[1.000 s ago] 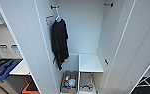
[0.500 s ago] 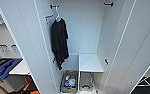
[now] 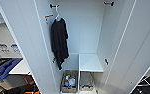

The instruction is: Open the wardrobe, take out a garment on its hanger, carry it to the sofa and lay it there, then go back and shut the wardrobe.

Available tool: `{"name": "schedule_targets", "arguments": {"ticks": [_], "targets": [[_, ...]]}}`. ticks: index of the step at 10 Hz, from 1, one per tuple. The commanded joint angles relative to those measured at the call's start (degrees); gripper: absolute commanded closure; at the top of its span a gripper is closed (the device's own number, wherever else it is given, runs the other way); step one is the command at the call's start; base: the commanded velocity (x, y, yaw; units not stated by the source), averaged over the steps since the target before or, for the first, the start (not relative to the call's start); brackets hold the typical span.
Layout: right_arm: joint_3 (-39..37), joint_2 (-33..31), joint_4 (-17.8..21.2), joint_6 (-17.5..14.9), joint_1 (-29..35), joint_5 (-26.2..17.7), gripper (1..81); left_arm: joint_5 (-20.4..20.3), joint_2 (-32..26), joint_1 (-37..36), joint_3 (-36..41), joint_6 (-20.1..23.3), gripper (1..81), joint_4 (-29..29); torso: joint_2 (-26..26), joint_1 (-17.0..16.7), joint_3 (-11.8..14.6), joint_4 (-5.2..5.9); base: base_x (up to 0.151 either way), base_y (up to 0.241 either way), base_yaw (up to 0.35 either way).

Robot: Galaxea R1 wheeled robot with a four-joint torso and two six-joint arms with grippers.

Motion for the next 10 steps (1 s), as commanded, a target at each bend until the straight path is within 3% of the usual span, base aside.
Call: {"name": "schedule_targets", "arguments": {"ticks": [1,6,8,10], "targets": [[13.9,3.2,-2.7,3.1,4.8,0.3,1.0,4.4,5.5,-6.4,-2.0,0.5,1.0,0.4,0.0,0.0,0.0,0.0,0.0,0.0,0.0],[12.7,10.3,-9.1,2.9,-1.4,1.6,1.0,3.8,21.0,0.1,-6.0,1.1,1.0,7.4,0.0,0.0,0.0,0.0,0.0,0.0,0.0],[7.6,13.9,-15.7,2.6,-4.7,1.1,1.0,3.3,22.2,5.3,-5.6,1.5,1.0,11.5,0.0,0.0,0.0,0.0,0.0,0.0,0.0],[0.6,18.3,-24.8,2.7,-9.6,0.3,1.0,-1.2,23.1,14.2,-5.3,2.8,1.0,18.1,0.0,0.0,0.0,0.0,0.0,0.0,0.0]]}}
